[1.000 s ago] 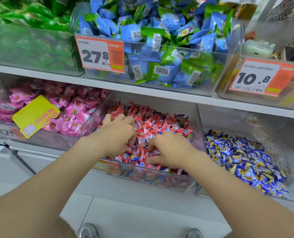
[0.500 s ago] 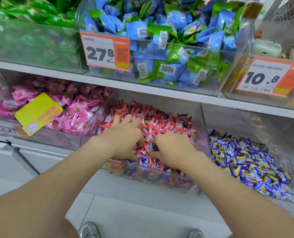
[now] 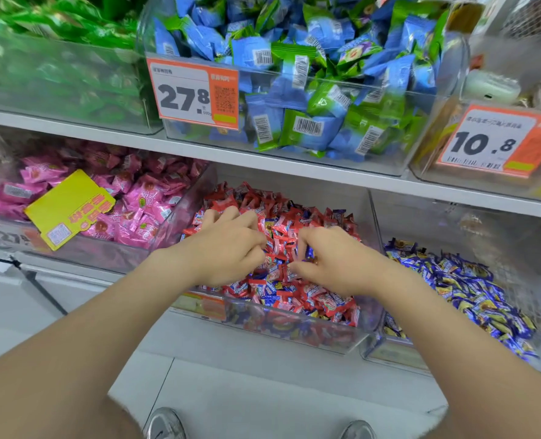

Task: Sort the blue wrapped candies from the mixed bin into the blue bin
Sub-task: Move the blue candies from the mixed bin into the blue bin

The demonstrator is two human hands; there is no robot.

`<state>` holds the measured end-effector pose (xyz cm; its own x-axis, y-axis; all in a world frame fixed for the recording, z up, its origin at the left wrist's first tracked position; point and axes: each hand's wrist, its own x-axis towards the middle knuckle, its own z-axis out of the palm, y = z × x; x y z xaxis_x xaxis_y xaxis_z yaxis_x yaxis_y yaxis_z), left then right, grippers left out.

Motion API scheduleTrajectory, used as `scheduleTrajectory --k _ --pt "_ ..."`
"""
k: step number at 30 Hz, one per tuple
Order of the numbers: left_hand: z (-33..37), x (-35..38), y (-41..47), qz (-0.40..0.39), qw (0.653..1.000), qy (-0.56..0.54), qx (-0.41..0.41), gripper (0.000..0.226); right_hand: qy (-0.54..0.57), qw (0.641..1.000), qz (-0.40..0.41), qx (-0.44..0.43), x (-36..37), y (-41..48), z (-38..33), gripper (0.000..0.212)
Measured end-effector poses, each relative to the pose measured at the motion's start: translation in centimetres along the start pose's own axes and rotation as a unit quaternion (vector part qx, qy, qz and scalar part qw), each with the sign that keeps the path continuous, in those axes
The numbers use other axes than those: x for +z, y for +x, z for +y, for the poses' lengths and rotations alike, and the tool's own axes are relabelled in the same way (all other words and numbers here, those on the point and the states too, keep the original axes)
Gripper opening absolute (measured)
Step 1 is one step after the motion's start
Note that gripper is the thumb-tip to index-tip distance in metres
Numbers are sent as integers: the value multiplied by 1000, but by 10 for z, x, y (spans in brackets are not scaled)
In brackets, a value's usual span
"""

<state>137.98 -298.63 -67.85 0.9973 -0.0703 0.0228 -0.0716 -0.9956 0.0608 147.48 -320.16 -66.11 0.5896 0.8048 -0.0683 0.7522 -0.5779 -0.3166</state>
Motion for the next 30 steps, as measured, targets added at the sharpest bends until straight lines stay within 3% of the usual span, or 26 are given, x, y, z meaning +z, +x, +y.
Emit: scheduleTrajectory --k 2,5,8,10,12,14,18,22,26,30 --pt "1 3 5 -6 999 44 -7 45 27 999 22 -1 -2 -2 1 3" --pt "1 -1 10 -37 998 53 -5 42 18 1000 18 4 8 6 -1 23" --pt "-1 -5 9 -8 998 -50 23 30 -15 1000 -12 1 18 15 1 44" --pt "-6 -4 6 8 993 -116 18 14 -11 999 -31 -8 24 21 2 30" --pt "-8 -5 1 18 991 -132 17 37 7 999 -44 -16 30 26 0 23" --pt "-9 -7 -3 18 988 -150 26 55 6 999 -35 -9 35 30 -6 32" --pt "-1 -12 -5 42 978 -197 61 27 12 998 -58 2 40 32 -20 30" --pt "3 -8 -7 -38 977 -186 95 12 21 998 -55 14 34 27 -22 29" --pt "5 -1 -1 -112 971 -171 126 20 19 997 28 67 6 21 -11 46" --pt "15 1 8 -136 979 -99 113 27 47 991 88 88 -11 3 -5 38"
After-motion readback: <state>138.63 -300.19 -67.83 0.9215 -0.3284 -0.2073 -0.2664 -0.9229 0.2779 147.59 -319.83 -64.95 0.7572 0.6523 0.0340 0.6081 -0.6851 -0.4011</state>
